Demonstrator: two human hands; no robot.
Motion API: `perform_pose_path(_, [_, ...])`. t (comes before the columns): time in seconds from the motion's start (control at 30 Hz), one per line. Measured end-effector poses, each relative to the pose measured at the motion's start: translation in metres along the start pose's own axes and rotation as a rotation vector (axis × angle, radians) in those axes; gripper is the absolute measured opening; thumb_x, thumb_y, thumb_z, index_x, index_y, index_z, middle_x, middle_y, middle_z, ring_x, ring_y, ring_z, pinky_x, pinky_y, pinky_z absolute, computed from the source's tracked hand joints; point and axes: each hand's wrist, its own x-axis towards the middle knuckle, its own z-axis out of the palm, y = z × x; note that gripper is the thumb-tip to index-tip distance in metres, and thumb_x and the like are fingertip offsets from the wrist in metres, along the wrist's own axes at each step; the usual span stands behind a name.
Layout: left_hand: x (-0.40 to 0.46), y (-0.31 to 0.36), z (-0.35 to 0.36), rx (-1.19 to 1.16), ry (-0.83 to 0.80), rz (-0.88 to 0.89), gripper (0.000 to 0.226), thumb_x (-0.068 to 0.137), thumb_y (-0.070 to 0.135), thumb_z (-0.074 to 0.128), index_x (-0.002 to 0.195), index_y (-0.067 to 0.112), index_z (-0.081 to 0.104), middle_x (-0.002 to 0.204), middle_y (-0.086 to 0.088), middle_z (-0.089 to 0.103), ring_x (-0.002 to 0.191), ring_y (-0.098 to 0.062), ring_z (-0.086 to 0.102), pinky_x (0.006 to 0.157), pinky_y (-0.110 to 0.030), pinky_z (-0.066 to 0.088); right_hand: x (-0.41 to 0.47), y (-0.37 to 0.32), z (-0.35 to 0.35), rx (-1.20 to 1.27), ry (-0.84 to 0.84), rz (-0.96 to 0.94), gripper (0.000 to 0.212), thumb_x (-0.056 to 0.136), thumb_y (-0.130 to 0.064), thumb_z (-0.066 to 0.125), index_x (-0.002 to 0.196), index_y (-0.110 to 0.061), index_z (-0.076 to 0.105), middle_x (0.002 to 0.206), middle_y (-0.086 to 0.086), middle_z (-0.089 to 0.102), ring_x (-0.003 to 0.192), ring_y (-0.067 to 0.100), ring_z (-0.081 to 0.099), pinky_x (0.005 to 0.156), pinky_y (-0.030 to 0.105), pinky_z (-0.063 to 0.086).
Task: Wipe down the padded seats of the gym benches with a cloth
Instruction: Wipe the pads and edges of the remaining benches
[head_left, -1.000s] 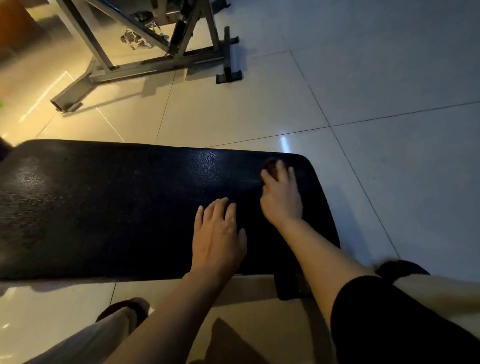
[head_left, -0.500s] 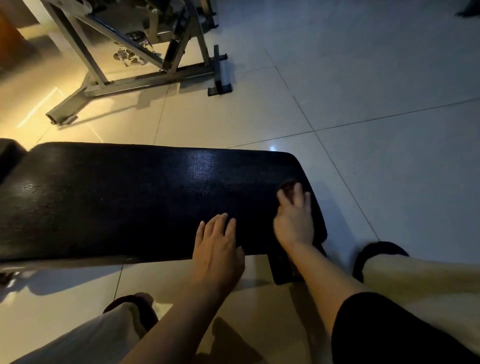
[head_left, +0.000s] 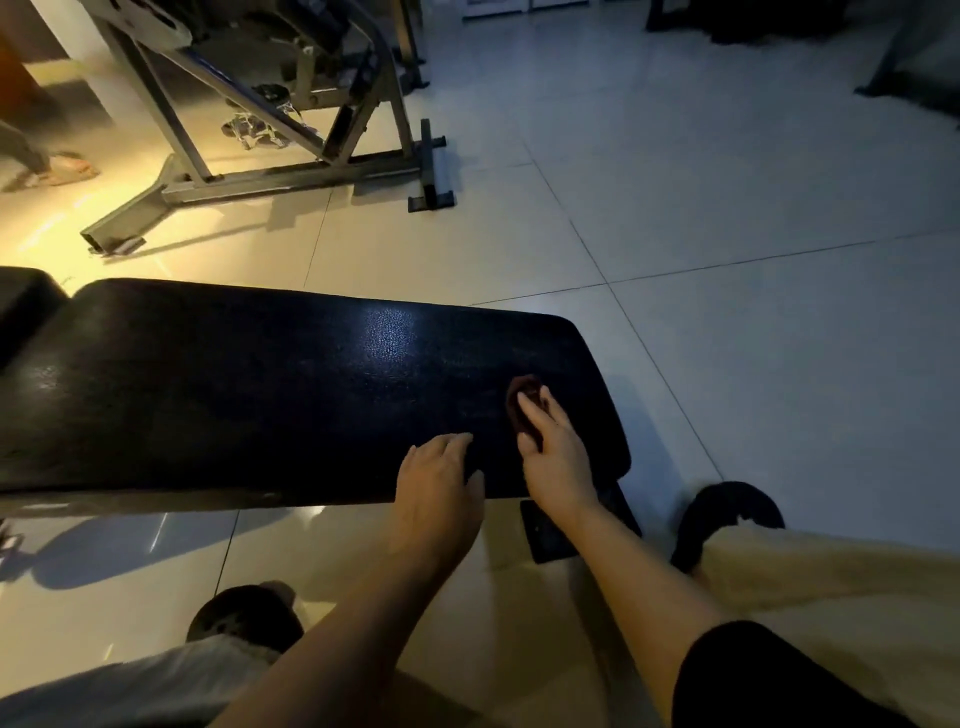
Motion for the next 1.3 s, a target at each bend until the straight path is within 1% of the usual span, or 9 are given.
perform_pose_path(0.1, [0.010,0.016,-0.015,-0.502,0.011,-0.132,0.033,0.098,0.018,0.050,0.131,0.017,0.054,0.119,-0.003,0.064,0.109,-0.015,0.060,0.095,-0.033,0.049,-0.002,-0.047,0.010,0.288,-0.074,-0.037,0.047,0.101,-0.009,0.045,0.144,-0.026,0.043,0.159,-0.010,0.019,0.144,0.011,0.022,0.117,0.029,0.022])
perform_pose_path(0.23, [0.022,0.020,-0.058,-0.872,0.134,-0.314,0.022,0.095,0.019,0.058,0.117,0.020,0.061,0.099,0.001,0.067,0.091,-0.014,0.066,0.085,-0.038,0.056,0.003,-0.088,0.013,0.633,-0.181,0.023,0.042,0.102,-0.009,0.040,0.135,-0.030,0.054,0.151,-0.006,0.037,0.127,0.011,0.043,0.104,0.031,0.040])
perform_pose_path(0.37, [0.032,0.008,-0.100,-0.879,0.195,-0.232,0.028,0.089,0.004,0.060,0.106,0.027,0.063,0.095,0.004,0.070,0.090,-0.014,0.069,0.084,-0.044,0.057,0.013,-0.115,0.005,0.574,-0.116,-0.042,0.066,0.089,0.003,0.059,0.140,-0.037,0.045,0.136,-0.002,0.048,0.120,0.016,0.051,0.085,0.027,0.052])
perform_pose_path(0.5, [0.040,0.001,-0.138,-0.920,0.195,-0.156,0.032,0.092,-0.006,0.051,0.106,0.019,0.065,0.104,-0.001,0.070,0.096,-0.014,0.067,0.085,-0.038,0.057,0.027,-0.149,-0.016,0.610,-0.195,-0.008,0.083,0.078,0.009,0.069,0.143,-0.032,0.039,0.129,0.006,0.054,0.114,0.025,0.057,0.089,0.041,0.055])
perform_pose_path(0.8, [0.054,-0.010,-0.147,-0.954,0.196,-0.253,0.028,0.092,0.001,0.055,0.112,0.019,0.062,0.101,-0.008,0.069,0.091,-0.023,0.068,0.082,-0.042,0.058,0.032,-0.173,-0.040,0.268,-0.210,-0.027,0.021,0.087,-0.003,0.067,0.105,-0.008,0.056,0.101,0.013,0.063,0.088,0.025,0.066,0.073,0.034,0.058])
perform_pose_path(0.9, [0.055,0.003,-0.136,-0.971,0.112,-0.218,0.026,0.088,0.005,0.064,0.111,0.018,0.063,0.099,-0.009,0.069,0.090,-0.025,0.069,0.082,-0.043,0.058,0.031,-0.172,-0.030,0.254,-0.146,-0.057,0.016,0.087,-0.002,0.063,0.099,-0.005,0.052,0.101,0.015,0.060,0.087,0.024,0.062,0.064,0.028,0.053])
perform_pose_path(1.07, [0.060,0.001,-0.136,-1.002,0.203,-0.257,0.021,0.092,0.006,0.058,0.109,0.015,0.066,0.099,-0.009,0.070,0.089,-0.023,0.068,0.082,-0.041,0.058,0.038,-0.179,-0.032,0.497,-0.271,0.065,0.026,0.086,-0.015,0.063,0.112,-0.010,0.061,0.108,0.014,0.065,0.101,0.029,0.062,0.086,0.042,0.056])
perform_pose_path(1.2, [0.061,-0.005,-0.139,-0.850,0.211,-0.179,0.021,0.096,0.008,0.052,0.105,0.014,0.070,0.094,-0.002,0.070,0.092,-0.020,0.066,0.085,-0.037,0.055,0.038,-0.171,-0.037,0.201,-0.170,0.009,0.010,0.090,-0.013,0.065,0.093,-0.011,0.073,0.085,0.007,0.072,0.085,0.022,0.068,0.070,0.029,0.056])
perform_pose_path(1.3, [0.063,-0.009,-0.134,-0.563,0.287,-0.114,0.022,0.093,0.008,0.057,0.099,0.024,0.072,0.096,0.006,0.063,0.101,-0.017,0.058,0.087,-0.033,0.048,0.041,-0.160,-0.035,0.061,-0.043,-0.125,0.015,0.089,-0.012,0.063,0.085,-0.020,0.076,0.083,-0.001,0.071,0.084,0.018,0.067,0.077,0.035,0.056])
